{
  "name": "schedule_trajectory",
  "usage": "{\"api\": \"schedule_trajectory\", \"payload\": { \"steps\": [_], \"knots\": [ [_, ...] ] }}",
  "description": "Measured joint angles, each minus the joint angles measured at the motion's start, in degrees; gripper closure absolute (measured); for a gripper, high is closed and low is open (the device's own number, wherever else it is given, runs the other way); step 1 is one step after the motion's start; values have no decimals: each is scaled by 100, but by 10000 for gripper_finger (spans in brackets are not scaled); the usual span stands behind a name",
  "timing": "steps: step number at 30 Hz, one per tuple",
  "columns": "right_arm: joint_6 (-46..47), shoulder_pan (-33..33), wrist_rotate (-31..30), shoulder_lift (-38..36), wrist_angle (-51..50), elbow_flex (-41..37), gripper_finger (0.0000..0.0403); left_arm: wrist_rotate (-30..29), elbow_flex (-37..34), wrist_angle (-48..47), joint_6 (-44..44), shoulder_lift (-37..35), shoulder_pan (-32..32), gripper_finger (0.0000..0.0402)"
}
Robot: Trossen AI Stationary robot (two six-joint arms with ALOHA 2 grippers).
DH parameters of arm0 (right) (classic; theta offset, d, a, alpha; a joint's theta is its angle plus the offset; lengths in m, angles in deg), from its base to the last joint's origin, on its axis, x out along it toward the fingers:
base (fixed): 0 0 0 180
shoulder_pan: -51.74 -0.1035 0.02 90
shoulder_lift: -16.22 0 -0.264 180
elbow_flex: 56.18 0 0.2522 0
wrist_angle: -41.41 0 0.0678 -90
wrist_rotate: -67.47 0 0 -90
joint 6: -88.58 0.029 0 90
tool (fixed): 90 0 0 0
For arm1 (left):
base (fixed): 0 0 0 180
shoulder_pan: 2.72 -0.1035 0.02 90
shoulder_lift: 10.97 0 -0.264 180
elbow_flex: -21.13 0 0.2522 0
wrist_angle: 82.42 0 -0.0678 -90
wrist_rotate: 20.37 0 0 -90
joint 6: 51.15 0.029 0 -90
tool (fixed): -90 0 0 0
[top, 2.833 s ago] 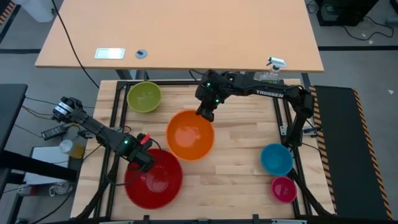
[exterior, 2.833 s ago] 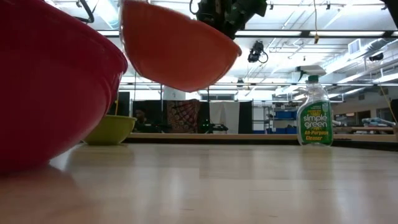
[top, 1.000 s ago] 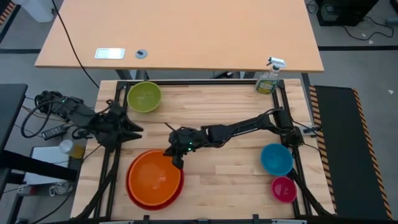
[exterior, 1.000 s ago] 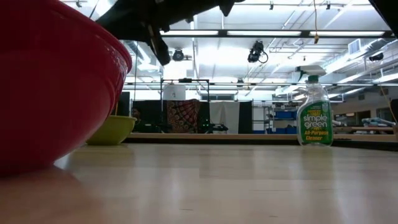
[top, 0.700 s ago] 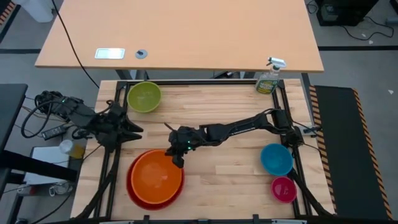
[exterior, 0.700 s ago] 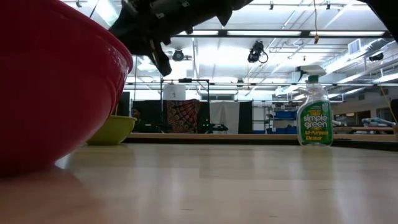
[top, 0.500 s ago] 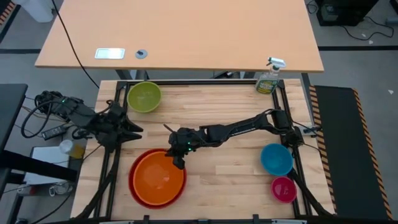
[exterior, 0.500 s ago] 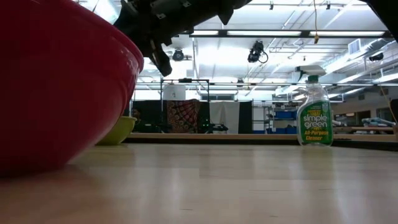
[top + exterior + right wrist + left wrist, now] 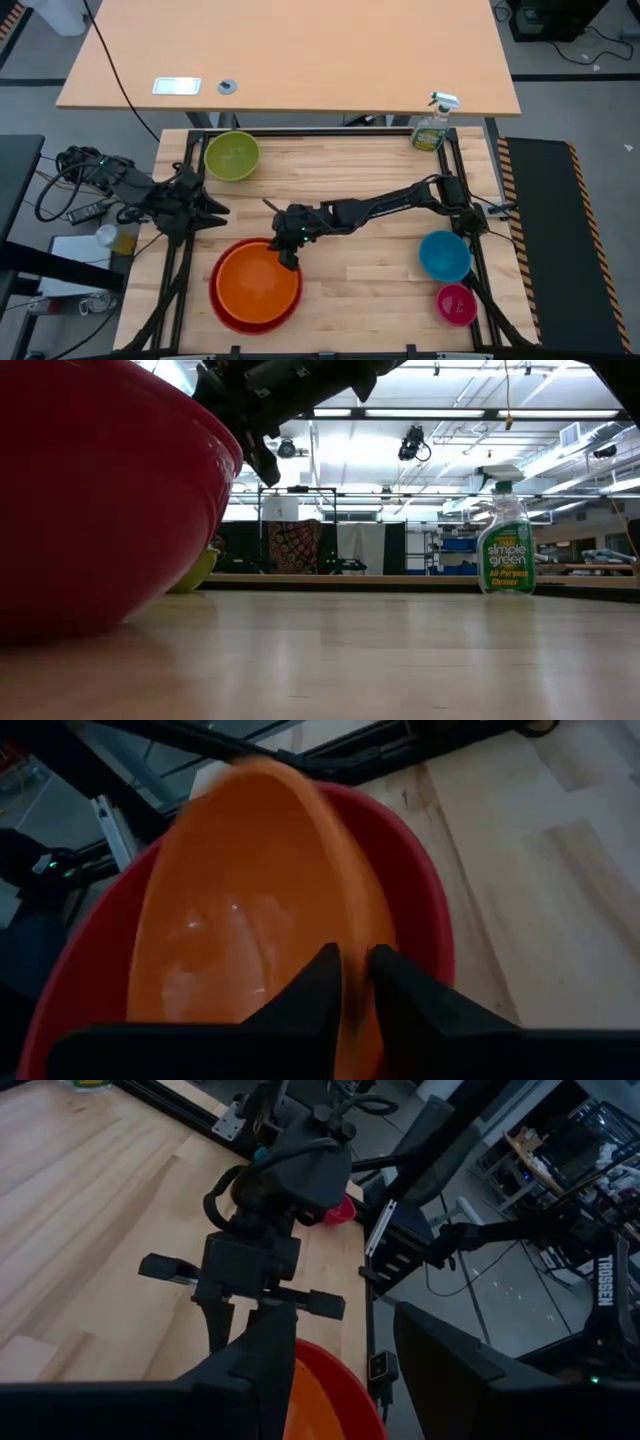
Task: Nest bowls inside each other
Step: Stack the orange bowl into the red bowl, then stack the green bowl into the orange bowl
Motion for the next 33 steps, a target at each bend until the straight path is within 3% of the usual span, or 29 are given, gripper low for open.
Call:
{"api": "schedule_trajectory", "payload": {
  "steps": [7,13,19,23,28,33],
  "knots": [
    [13,55,113,-6,-15,0,297,1,0,-10,0,-2,0,230],
    [190,159,406,-90,-19,2,294,1,0,-341,-1,0,0,230],
    [43,170,366,-201,-51,2,295,-331,0,-1379,-179,156,-2,230],
    [-220,166,8,-488,-126,4,295,-702,0,-2204,-511,455,-59,230],
    [-567,304,-451,-882,-574,7,295,-607,-4,-3040,-353,992,-762,230],
    [-740,606,-348,-1107,-1245,9,295,-113,-9,-3184,792,1571,-2034,230]
  ]
}}
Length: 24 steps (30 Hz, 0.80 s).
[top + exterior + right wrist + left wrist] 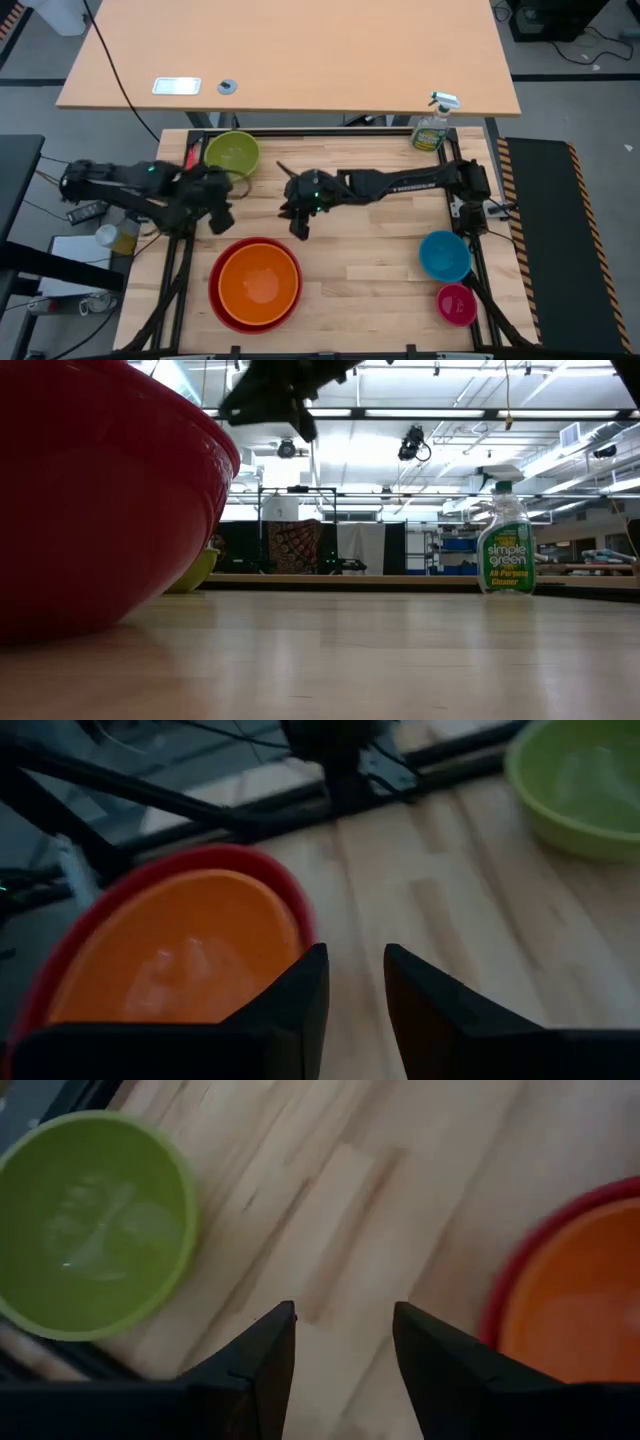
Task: Nest bowls inside each other
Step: Stack the green bowl into the orange bowl
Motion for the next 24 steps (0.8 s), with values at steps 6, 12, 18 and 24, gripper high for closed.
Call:
{"api": "schedule_trajectory", "payload": {
  "steps": [6,12,18,24],
  "knots": [
    [-215,291,291,-129,-117,-2,295,384,-2,280,1397,748,-1439,230],
    [-444,337,315,-244,-242,-2,295,766,-2,699,2236,1433,-2540,230],
    [-832,220,140,-506,-578,-2,295,727,-2,878,2597,2175,-3212,230],
    [-1279,150,-479,-882,-905,-2,295,-51,-2,992,2981,2846,-3406,230]
  ]
}}
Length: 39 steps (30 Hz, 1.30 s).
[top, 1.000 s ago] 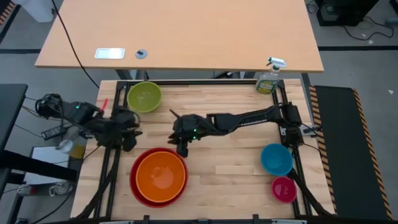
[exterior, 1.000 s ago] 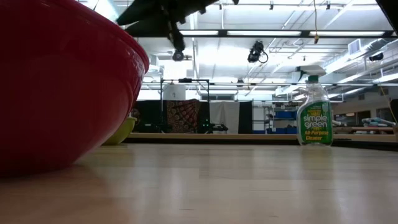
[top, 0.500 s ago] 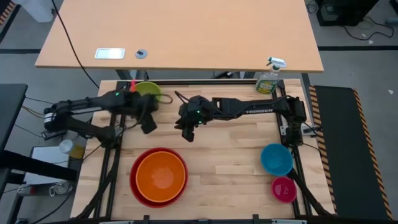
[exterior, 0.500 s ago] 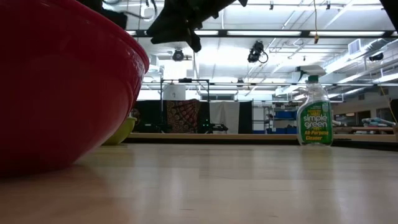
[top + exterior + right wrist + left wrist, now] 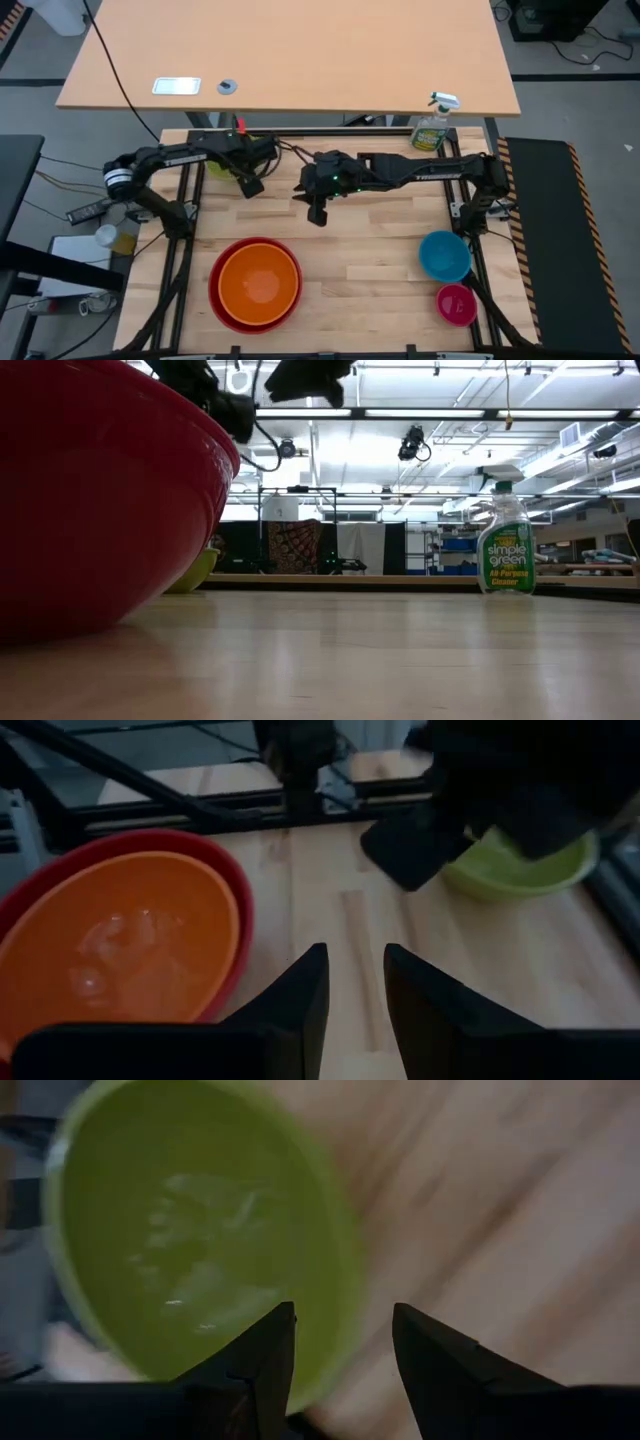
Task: Nest bowls inside each other
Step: Stack the green bowl into the orange bowl
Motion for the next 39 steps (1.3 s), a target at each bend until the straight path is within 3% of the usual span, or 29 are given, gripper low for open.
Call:
{"api": "schedule_trajectory", "payload": {
  "steps": [3,9,19,24,30,35,39],
  "knots": [
    [-27,-2,-165,-171,-90,0,295,-172,0,23,158,225,-2,230],
    [8,-2,-213,-381,-104,0,295,314,0,50,240,679,-35,230],
    [76,-167,-392,-404,-106,0,295,159,0,268,452,1175,-37,233],
    [78,-224,-470,-404,-156,0,295,68,0,251,658,1363,-35,277],
    [164,-231,-474,-404,-172,0,295,50,0,243,1036,1402,-52,380],
    [168,-231,-472,-426,-216,0,295,67,-4,170,1116,1320,-70,389],
    [168,-227,-572,-572,-431,0,295,83,-4,131,1132,781,22,391]
  ]
}}
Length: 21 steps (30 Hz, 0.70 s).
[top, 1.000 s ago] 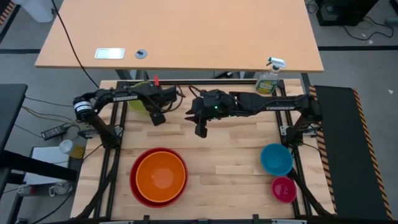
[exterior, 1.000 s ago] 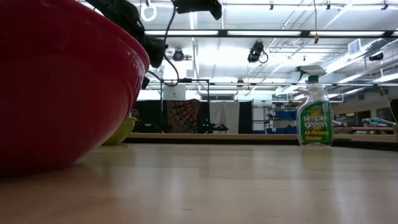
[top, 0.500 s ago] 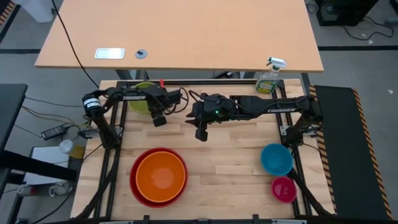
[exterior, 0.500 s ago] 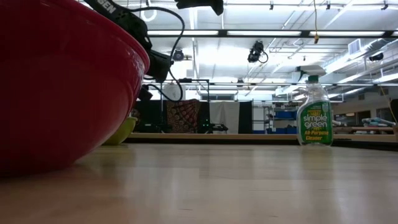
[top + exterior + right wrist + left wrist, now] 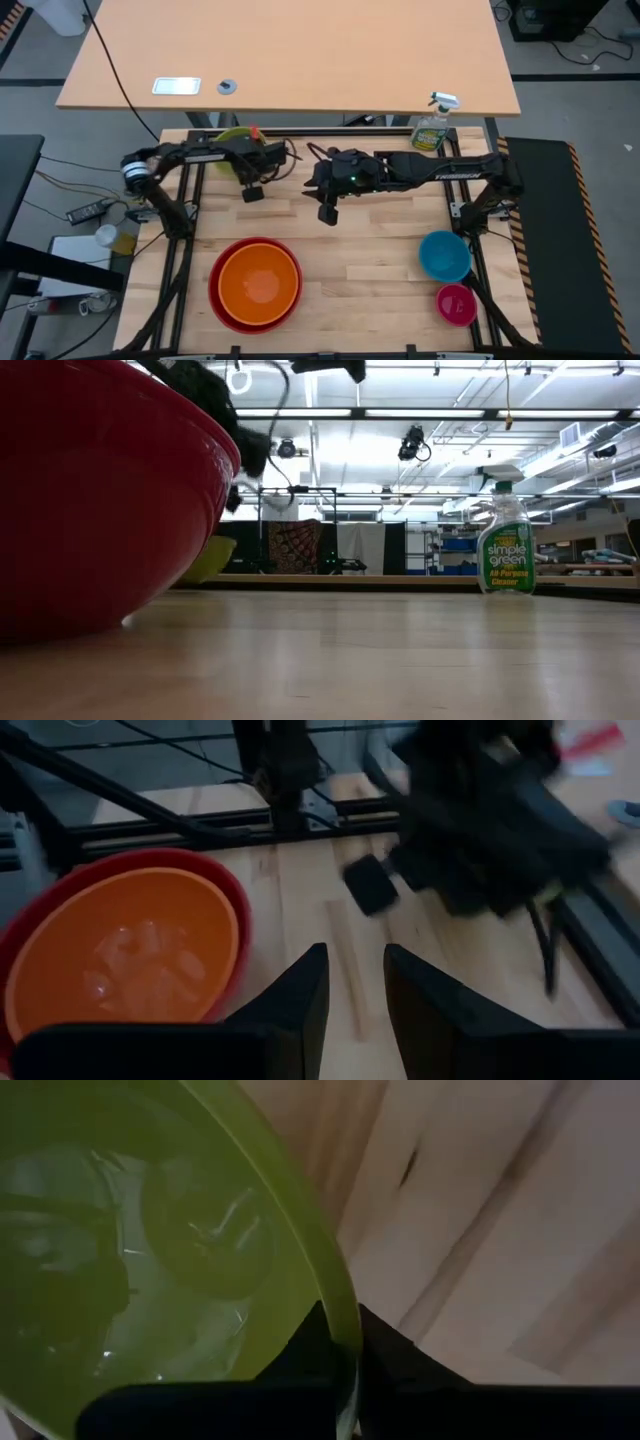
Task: Nest bowls inside each other
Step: Stack the green bowl into the orange bowl
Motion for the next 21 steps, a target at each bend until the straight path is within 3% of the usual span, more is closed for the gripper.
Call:
{"api": "schedule_trajectory", "payload": {
  "steps": [6,9,15,21],
  "knots": [
    [-30,190,-610,-300,-733,0,295,182,0,-598,-5,-1164,611,391],
    [-21,467,-403,-442,-906,0,295,509,0,-855,-16,-1729,1292,391],
    [90,1025,-6,-452,-916,0,295,1033,90,-772,149,-2511,3347,391],
    [444,1176,28,-449,-919,-11,295,925,530,-430,183,-2591,5494,386]
  ]
}}
